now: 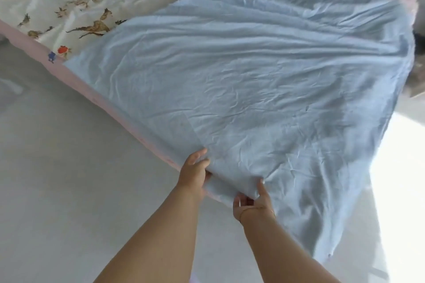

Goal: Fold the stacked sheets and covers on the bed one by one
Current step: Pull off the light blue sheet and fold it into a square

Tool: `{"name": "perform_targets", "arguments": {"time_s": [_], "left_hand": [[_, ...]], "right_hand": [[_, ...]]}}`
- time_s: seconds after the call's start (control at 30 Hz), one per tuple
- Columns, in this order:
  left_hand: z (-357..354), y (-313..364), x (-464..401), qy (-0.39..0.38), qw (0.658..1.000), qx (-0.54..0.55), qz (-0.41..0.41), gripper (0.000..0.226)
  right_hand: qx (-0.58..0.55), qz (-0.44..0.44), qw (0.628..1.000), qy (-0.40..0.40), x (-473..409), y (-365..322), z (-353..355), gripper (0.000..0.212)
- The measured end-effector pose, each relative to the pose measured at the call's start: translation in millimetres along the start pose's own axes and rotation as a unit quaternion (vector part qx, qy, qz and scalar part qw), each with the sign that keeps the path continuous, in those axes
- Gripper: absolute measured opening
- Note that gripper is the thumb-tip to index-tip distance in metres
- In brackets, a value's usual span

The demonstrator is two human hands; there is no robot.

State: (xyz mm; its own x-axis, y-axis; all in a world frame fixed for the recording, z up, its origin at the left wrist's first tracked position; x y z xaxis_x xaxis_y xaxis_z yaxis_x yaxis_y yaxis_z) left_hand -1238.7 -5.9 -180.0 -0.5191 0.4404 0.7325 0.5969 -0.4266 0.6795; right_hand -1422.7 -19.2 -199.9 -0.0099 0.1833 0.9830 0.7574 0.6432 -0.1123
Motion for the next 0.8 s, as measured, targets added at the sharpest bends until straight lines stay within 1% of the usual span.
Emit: {"name": "perform_targets", "arguments": {"time_s": [0.07,0.1,0.17,0.23,0.3,0.37,0.4,0.47,0.53,0.57,0.6,0.63,0.67,0.7,0.73,0.77,0.8], "left_hand": [[0.3,2.0,0.1,-0.03,0.999,-0.008,-0.011,0.026],[4.5,5.9,-0.6,-0.022,0.999,-0.026,-0.026,0.024],[20.3,12.8,2.2,0.012,0.993,-0.097,-0.069,0.025],[41.7,10.7,9.9,0.053,0.983,-0.153,-0.091,0.027],[64.2,-5.5,17.8,0.089,0.975,-0.189,-0.075,0.028],[74.1,-14.2,17.9,0.092,0.975,-0.193,-0.063,0.029],[74.3,-14.3,13.1,0.089,0.975,-0.193,-0.06,0.029],[70.3,-14.7,1.9,0.076,0.974,-0.208,-0.051,0.027],[65.7,-18.1,-3.7,0.068,0.977,-0.198,-0.035,0.022],[66.1,-19.8,-5.2,0.077,0.979,-0.187,-0.03,0.021],[66.6,-22.2,-5.9,0.087,0.982,-0.166,-0.027,0.026],[66.5,-25.4,-6.0,0.095,0.985,-0.14,-0.021,0.035],[65.1,-31.1,-6.8,0.097,0.989,-0.109,-0.009,0.042],[59.0,-37.8,-6.8,0.083,0.993,-0.08,0.009,0.042],[49.3,-45.5,-6.9,0.057,0.996,-0.063,0.031,0.036],[37.5,-53.0,-5.4,0.025,0.997,-0.051,0.053,0.03],[23.6,-60.9,-2.5,-0.008,0.996,-0.041,0.075,0.031]], "right_hand": [[-0.051,0.025,0.998,-0.019,4.1,-1.5,3.3,0.038],[-0.059,0.038,0.997,-0.032,6.0,-2.7,3.0,0.03],[-0.083,0.061,0.993,-0.053,7.2,-0.9,13.2,0.016],[-0.084,0.081,0.992,-0.048,4.0,7.9,33.5,0.011],[-0.059,0.096,0.993,-0.02,-1.7,20.0,58.9,0.022],[-0.038,0.113,0.993,-0.016,-5.1,24.1,69.6,0.037],[-0.024,0.12,0.992,-0.016,-8.2,23.6,70.1,0.041],[0.004,0.121,0.993,-0.006,-13.6,20.1,70.6,0.042],[0.007,0.109,0.994,-0.012,-18.0,15.3,70.6,0.04],[-0.01,0.106,0.994,-0.022,-17.5,10.5,69.8,0.038],[-0.041,0.103,0.993,-0.03,-15.9,3.6,70.2,0.035],[-0.078,0.107,0.991,-0.036,-16.3,-6.2,72.2,0.037],[-0.119,0.116,0.986,-0.035,-16.5,-18.3,77.2,0.044],[-0.159,0.125,0.979,-0.031,-16.9,-31.4,84.0,0.054],[-0.193,0.132,0.972,-0.029,-17.2,-44.1,91.8,0.061],[-0.219,0.135,0.966,-0.025,-18.7,-53.9,99.4,0.063],[-0.237,0.139,0.961,-0.018,-19.7,-62.1,107.2,0.063]]}}
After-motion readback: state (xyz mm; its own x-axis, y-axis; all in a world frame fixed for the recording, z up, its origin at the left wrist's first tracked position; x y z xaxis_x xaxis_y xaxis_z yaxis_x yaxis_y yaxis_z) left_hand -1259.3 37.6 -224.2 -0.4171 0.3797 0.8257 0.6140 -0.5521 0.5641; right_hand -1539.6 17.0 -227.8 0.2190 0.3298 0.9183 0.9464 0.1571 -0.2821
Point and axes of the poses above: each hand's wrist, its own x-axis away from the middle knuckle, its own z-axis out of the back of the hand, y = z × x, the point moved 10 cm from there along -x, towards the middle knuckle, and after that the axes turned 8 degrees about -x, right-handed, at the moved point
